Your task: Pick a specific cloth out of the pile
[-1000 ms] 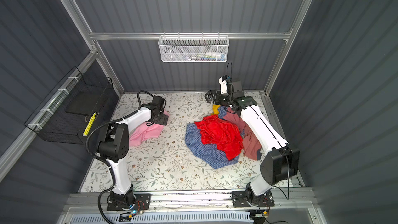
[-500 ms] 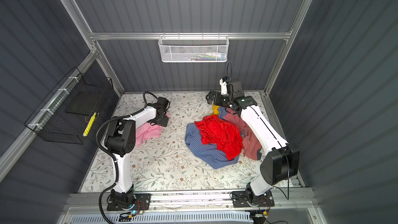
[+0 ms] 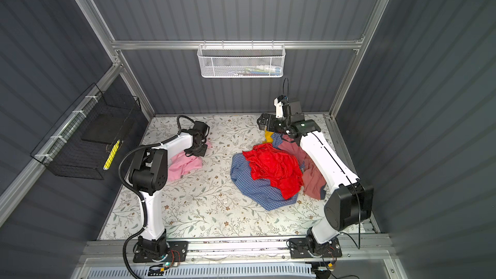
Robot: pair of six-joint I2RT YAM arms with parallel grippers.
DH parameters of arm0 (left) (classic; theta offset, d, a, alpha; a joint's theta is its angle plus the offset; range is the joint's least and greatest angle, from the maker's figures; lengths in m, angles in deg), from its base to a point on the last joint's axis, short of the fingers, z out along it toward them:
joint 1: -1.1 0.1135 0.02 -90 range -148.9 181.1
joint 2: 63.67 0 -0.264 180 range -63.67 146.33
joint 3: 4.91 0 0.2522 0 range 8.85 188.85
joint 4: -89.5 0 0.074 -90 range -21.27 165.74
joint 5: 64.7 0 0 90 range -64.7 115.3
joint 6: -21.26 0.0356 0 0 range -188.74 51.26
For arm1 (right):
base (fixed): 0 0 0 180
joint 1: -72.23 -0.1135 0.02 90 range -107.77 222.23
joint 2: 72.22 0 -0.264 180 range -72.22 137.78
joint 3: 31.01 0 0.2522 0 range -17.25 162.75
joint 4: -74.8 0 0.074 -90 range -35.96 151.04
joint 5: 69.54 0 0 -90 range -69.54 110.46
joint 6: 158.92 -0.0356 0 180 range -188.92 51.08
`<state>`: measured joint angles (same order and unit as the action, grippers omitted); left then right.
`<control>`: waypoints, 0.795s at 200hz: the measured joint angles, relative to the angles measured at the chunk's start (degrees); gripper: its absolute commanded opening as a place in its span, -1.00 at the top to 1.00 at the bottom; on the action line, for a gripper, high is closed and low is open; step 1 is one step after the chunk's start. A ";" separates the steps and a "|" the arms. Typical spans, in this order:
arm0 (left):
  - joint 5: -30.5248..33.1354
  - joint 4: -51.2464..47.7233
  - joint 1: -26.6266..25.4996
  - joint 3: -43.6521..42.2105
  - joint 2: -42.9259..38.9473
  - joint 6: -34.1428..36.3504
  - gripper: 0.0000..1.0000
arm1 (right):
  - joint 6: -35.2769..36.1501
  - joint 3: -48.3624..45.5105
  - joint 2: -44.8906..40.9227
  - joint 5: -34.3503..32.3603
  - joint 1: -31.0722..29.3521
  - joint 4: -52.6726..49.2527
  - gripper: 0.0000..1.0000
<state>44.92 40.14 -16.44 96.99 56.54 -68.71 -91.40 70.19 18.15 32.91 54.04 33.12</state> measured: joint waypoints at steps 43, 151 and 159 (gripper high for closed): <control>-0.59 4.50 0.04 -4.24 -5.18 4.72 1.00 | 0.02 -0.04 0.00 -0.07 -0.02 0.00 -0.98; 2.89 21.97 0.00 -5.55 -21.94 21.94 1.00 | 0.00 -0.04 0.00 0.02 -0.02 0.07 -0.98; 2.91 22.45 0.00 -4.98 -21.66 23.56 1.00 | 0.00 -0.04 0.00 0.07 -0.02 0.07 -0.98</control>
<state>47.83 62.59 -16.44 92.00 34.87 -45.15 -91.40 70.14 18.15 32.98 54.02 33.19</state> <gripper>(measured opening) 0.154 0.991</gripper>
